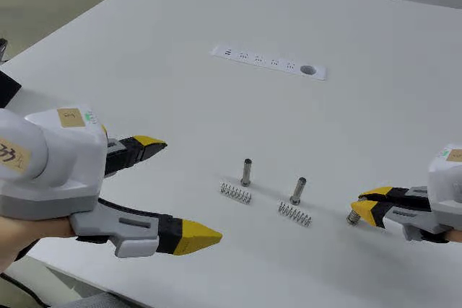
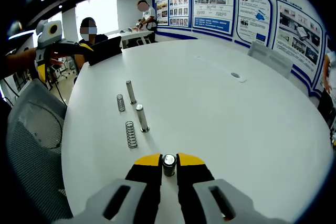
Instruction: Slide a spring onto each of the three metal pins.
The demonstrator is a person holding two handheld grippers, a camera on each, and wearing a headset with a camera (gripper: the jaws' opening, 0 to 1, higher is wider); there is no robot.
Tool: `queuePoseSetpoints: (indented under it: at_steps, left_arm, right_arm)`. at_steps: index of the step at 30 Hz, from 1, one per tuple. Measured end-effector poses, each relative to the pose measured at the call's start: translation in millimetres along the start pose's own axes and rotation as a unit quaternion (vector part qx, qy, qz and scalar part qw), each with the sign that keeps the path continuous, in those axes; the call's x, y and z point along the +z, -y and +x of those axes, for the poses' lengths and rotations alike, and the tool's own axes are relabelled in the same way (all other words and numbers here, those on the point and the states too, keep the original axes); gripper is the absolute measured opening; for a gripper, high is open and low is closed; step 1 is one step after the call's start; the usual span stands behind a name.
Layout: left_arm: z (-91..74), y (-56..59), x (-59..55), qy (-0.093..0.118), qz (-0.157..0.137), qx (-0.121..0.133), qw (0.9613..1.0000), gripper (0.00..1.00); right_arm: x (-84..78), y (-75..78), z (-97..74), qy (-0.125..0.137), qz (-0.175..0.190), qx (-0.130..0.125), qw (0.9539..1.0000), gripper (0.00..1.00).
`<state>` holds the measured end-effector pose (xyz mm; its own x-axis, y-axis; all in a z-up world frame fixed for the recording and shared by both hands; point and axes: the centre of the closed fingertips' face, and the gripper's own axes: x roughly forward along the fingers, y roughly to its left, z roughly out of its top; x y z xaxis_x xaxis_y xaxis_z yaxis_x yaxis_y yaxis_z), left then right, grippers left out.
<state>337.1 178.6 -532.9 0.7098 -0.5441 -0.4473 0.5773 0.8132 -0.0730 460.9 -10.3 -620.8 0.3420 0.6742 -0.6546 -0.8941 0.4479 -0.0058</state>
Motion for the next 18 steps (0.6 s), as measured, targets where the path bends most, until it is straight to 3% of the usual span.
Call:
queuePoseSetpoints:
  at_steps: [12,18]
  left_arm:
    - [-3.4,0.7,2.5,0.002,0.003,0.003,1.0,0.96]
    - [-3.0,2.4,5.9,0.007,0.005,0.001,1.0,0.96]
  right_arm:
    - [8.1,-3.3,-10.0,0.006,-0.003,-0.003,1.0,0.15]
    - [31.1,3.7,-25.7,0.035,-0.011,-0.025,0.999,0.15]
